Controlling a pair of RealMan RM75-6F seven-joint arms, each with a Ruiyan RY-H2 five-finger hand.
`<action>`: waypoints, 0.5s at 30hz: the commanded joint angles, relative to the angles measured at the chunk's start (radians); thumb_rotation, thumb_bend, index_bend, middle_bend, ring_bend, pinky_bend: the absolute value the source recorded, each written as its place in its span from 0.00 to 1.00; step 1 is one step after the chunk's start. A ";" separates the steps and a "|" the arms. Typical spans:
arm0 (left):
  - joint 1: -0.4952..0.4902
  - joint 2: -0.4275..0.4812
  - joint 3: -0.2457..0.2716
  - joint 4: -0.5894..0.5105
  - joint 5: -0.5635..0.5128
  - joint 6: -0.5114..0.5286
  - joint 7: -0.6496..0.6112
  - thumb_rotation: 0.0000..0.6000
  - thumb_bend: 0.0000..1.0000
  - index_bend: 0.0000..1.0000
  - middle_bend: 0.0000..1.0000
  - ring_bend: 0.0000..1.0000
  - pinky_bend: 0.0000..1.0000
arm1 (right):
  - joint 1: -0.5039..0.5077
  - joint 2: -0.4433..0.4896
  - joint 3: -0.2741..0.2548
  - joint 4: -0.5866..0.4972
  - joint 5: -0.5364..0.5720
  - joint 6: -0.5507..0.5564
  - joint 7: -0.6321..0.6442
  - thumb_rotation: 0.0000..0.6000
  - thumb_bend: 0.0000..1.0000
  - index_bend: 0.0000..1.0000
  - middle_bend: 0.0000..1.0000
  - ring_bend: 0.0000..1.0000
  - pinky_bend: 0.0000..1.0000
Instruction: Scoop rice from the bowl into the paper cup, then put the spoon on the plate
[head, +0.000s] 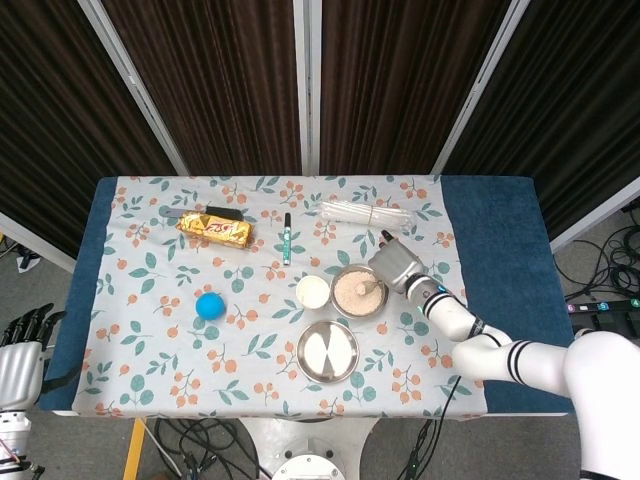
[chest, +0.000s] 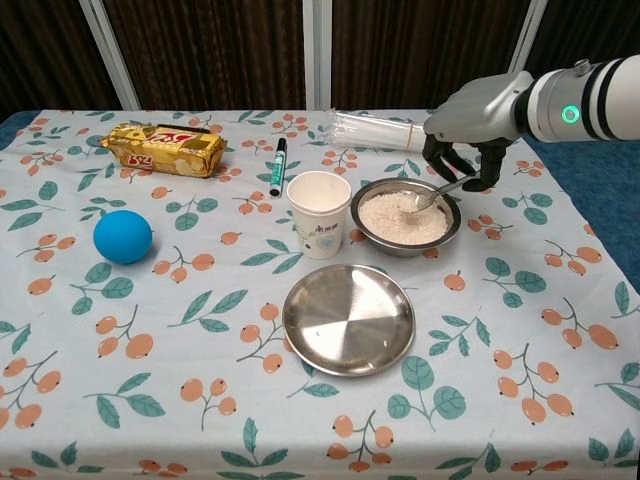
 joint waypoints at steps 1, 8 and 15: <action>-0.001 0.003 -0.002 -0.005 0.000 0.001 0.004 1.00 0.13 0.25 0.21 0.13 0.15 | -0.027 0.042 0.019 -0.032 -0.046 0.028 0.042 1.00 0.33 0.62 0.59 0.26 0.07; -0.001 0.004 -0.004 -0.008 -0.001 0.003 0.008 1.00 0.13 0.25 0.21 0.13 0.15 | -0.037 0.109 0.070 -0.113 -0.121 0.064 0.086 1.00 0.33 0.62 0.59 0.26 0.06; 0.005 -0.001 -0.004 -0.002 -0.001 0.012 -0.001 1.00 0.13 0.25 0.21 0.13 0.15 | 0.013 0.081 0.111 -0.127 -0.136 0.027 0.053 1.00 0.33 0.62 0.59 0.26 0.06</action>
